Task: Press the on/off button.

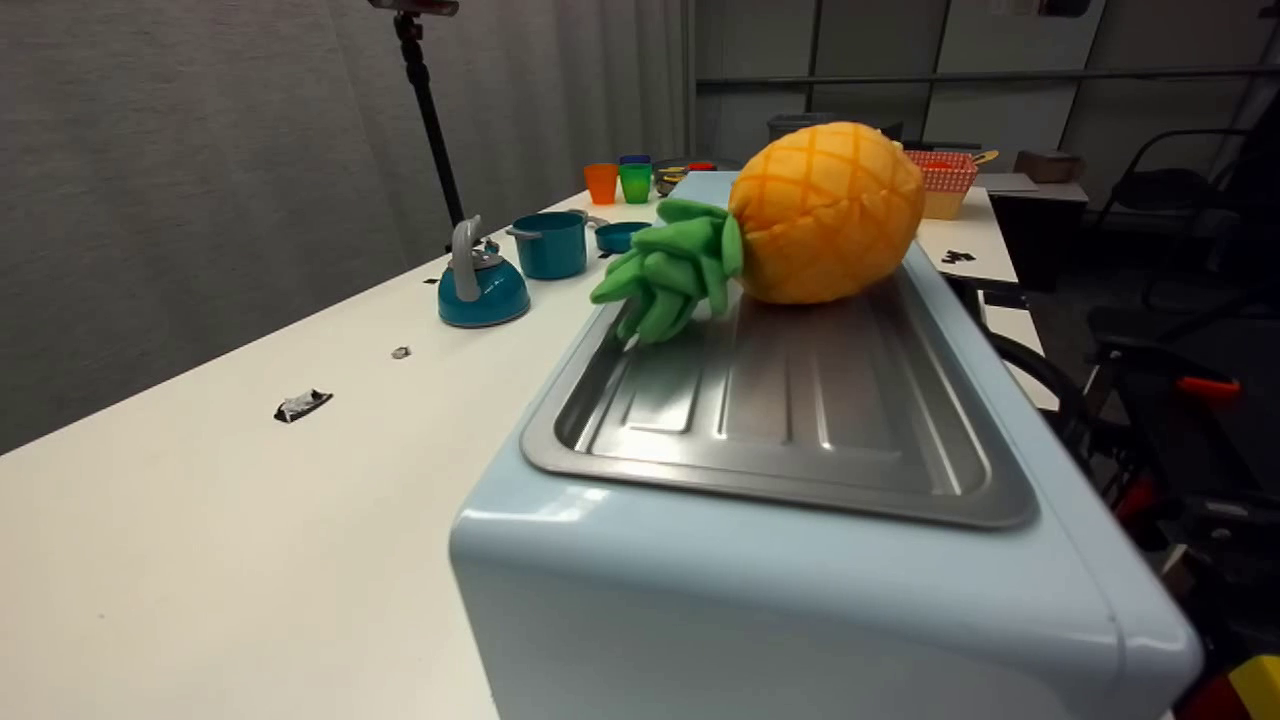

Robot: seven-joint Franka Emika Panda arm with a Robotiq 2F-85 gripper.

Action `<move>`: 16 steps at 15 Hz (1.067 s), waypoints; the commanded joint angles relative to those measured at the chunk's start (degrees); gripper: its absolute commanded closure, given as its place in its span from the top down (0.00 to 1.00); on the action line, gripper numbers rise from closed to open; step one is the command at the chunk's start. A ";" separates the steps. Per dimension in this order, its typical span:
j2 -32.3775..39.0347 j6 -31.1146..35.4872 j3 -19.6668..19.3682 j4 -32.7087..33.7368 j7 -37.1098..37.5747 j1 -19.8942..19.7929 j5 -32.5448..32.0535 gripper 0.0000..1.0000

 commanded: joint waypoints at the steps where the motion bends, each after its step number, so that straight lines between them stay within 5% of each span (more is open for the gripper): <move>1: -2.44 -1.48 -0.87 -0.46 -1.15 0.85 1.59 0.85; 4: -2.63 -1.47 -0.75 -0.44 -0.87 0.93 1.61 1.00; 16: -0.72 -0.18 0.04 0.12 0.01 0.12 0.00 1.00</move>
